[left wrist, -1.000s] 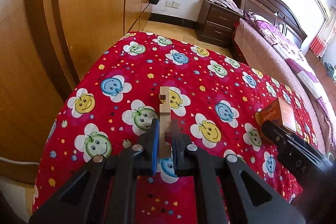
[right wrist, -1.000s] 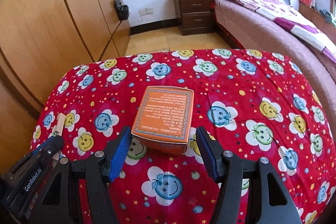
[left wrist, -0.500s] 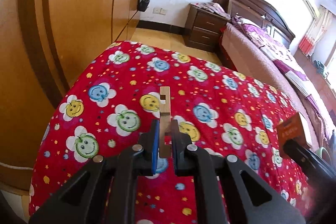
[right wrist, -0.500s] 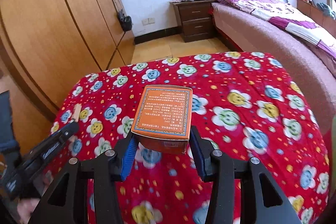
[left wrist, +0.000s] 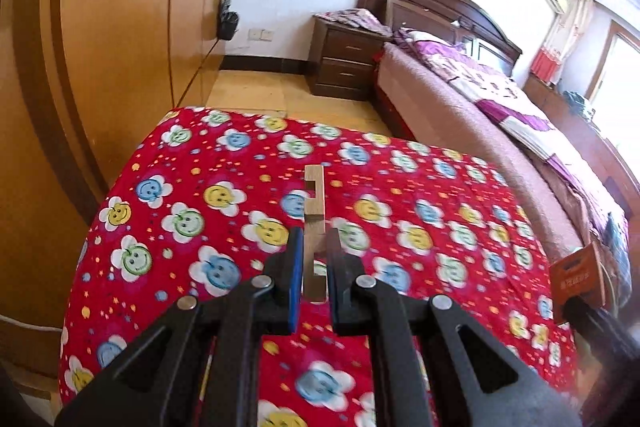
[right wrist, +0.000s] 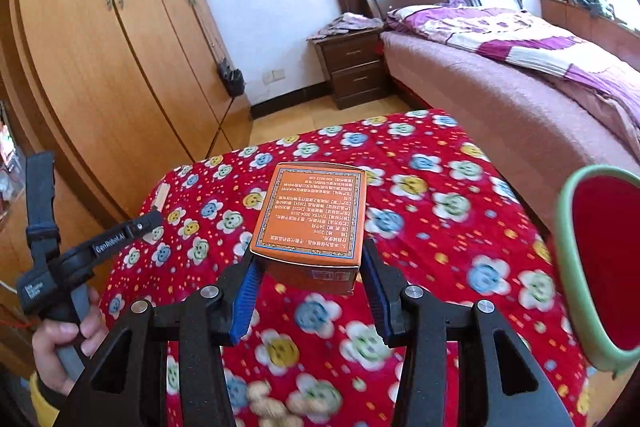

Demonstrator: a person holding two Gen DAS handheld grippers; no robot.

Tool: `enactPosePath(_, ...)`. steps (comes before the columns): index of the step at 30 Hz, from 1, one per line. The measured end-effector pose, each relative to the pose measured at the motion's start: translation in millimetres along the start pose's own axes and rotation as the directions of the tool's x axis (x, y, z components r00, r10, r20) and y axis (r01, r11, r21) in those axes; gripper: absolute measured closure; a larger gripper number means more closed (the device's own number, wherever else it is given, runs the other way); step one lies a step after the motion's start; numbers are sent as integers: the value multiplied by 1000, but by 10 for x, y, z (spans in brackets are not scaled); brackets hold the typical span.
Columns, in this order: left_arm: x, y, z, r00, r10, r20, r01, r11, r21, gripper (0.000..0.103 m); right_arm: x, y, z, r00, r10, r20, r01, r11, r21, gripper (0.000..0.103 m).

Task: Collect trash
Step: 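Carry the wooden piece and orange box over the red bin with both tools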

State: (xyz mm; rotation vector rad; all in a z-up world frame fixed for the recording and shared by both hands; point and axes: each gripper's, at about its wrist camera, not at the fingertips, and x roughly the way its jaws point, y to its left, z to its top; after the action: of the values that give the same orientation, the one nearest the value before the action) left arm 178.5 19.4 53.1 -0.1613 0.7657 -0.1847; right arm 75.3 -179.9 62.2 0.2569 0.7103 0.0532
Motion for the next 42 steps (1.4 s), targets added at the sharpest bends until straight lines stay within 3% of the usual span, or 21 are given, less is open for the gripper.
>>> enactPosePath(15, -496, -703, -338, 990, -136, -33, 138, 989, 44, 93, -700, -550, -305, 998, -30, 59, 24, 993, 113, 54)
enactPosePath(42, -693, -1863, -720, 951, -289, -108, 304, 940, 156, 94, -1524, -1380, -622, 974, -146, 173, 95, 958, 272, 54)
